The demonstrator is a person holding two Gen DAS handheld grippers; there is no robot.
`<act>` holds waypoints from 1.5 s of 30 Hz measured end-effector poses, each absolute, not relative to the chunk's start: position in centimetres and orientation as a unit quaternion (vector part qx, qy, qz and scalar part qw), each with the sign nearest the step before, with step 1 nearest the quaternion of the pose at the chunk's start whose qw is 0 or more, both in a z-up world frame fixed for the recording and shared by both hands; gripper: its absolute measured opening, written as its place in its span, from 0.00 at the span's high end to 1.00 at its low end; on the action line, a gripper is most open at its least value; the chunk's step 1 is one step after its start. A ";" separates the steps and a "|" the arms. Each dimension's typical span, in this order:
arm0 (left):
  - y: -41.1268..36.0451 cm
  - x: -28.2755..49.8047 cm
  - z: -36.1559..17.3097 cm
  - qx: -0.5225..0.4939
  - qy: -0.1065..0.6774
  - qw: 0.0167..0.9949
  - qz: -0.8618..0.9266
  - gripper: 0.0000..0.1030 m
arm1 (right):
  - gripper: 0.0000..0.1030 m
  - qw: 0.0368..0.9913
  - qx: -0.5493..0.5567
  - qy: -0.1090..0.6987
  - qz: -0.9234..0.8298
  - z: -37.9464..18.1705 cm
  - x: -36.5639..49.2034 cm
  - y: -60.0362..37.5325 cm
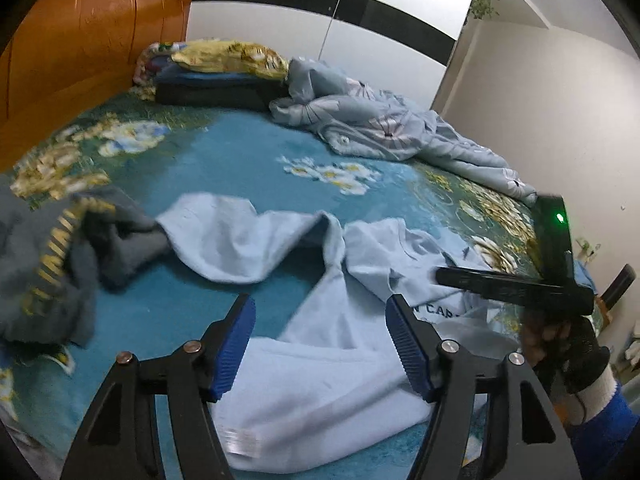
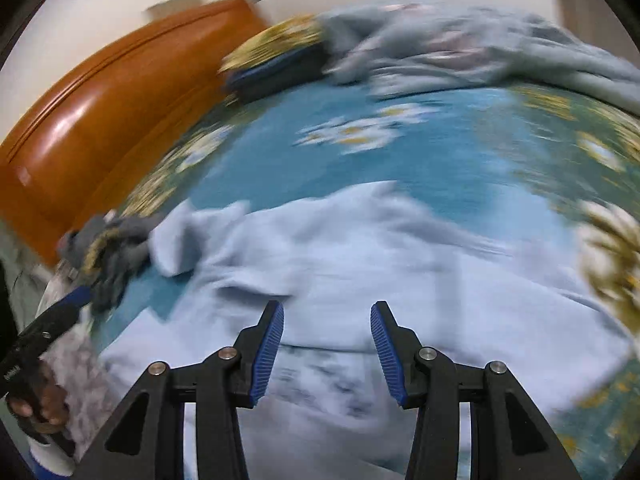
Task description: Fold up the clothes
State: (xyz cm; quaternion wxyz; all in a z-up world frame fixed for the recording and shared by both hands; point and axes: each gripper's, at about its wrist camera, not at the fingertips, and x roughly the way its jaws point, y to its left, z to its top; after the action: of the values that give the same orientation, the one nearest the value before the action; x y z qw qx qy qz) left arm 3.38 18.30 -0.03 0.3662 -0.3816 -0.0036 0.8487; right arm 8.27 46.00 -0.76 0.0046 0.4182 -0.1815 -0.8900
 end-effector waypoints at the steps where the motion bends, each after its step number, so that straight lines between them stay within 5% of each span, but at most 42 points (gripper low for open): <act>1: 18.3 3.3 -0.3 -0.387 -0.004 0.363 0.847 0.33 | 0.52 0.021 0.424 -0.176 -0.888 -1.0 7.4 44.9; 8: 17.0 2.9 -0.8 -0.407 -0.019 0.350 0.843 0.33 | 0.53 0.052 0.472 -0.144 -0.868 -3.7 3.1 39.5; 9: 16.7 3.0 -0.8 -0.407 -0.020 0.349 0.844 0.33 | 0.61 0.048 0.474 -0.147 -0.867 -3.9 2.9 39.4; 10: 16.5 3.0 -0.8 -0.407 -0.020 0.348 0.844 0.33 | 0.81 0.046 0.473 -0.155 -0.866 -4.0 2.8 39.5; 12: 16.3 3.1 -0.7 -0.409 -0.022 0.347 0.843 0.33 | 0.97 0.046 0.467 -0.177 -0.865 -3.9 2.9 40.1; 19: 16.6 3.5 -0.5 -0.410 -0.020 0.358 0.838 0.33 | 0.98 -0.004 0.383 -0.210 -0.900 1.3 9.6 47.2; 27: 21.0 3.0 -0.1 -0.406 0.026 0.388 0.827 0.33 | 0.98 -0.286 0.254 -0.214 -0.899 9.6 29.6 62.2; 34: 26.9 0.8 0.6 -0.402 0.079 0.418 0.811 0.33 | 0.98 -0.385 0.263 -0.265 -0.844 6.8 39.4 66.5; 45: 33.9 -6.1 -1.3 -0.447 0.149 0.413 0.779 0.33 | 0.92 -0.361 0.352 -0.271 -0.820 1.9 40.1 66.0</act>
State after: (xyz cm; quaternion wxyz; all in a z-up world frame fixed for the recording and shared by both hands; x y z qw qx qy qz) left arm -6.10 33.90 -1.34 0.4128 -0.4472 0.1490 0.7794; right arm 40.10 65.99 1.88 -0.3609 0.3516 -0.2707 -0.8203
